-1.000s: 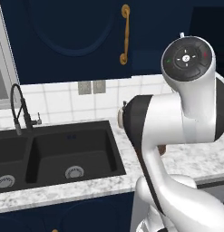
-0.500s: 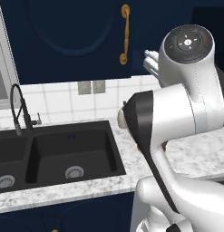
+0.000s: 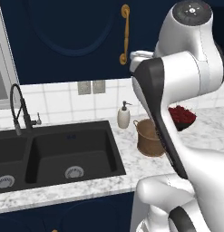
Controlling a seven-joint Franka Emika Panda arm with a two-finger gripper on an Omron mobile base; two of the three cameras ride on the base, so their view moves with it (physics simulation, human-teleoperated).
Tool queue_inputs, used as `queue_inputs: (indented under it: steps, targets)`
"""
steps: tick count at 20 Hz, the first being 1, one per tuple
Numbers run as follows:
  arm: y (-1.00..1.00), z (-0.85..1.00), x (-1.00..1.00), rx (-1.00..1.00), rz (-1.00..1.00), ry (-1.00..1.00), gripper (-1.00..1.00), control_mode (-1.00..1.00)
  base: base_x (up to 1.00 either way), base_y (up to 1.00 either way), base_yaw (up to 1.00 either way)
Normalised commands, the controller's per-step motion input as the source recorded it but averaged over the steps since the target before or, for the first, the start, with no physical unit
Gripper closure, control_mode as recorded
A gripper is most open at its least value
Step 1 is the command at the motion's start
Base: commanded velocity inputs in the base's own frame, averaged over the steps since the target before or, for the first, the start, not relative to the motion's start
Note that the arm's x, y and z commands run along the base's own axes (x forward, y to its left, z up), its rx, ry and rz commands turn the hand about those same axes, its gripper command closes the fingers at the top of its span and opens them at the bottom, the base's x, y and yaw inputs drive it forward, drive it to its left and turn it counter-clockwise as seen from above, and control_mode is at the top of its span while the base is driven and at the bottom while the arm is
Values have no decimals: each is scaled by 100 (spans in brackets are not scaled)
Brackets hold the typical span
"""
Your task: Open the cabinet, pick up the bread from the cabinet and place it in the basket. Then move the basket to the dining counter.
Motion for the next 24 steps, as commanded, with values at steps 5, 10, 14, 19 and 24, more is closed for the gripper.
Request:
queue_inputs:
  steps: [5, 10, 14, 19, 24]
  targets:
    - [10, 1, 99, -15, 29, -7, -100, -100, 0, 0, 0]
    - [42, 11, 92, -12, 19, -11, -100, -100, 0, 0, 0]
    - [19, 35, 73, -5, 9, 0, -100, -100, 0, 0, 0]
    - [0, 39, 45, -5, 0, 0, -100, -100, 0, 0, 0]
    - [0, 2, 61, -3, 0, 0, -100, -100, 0, 0, 0]
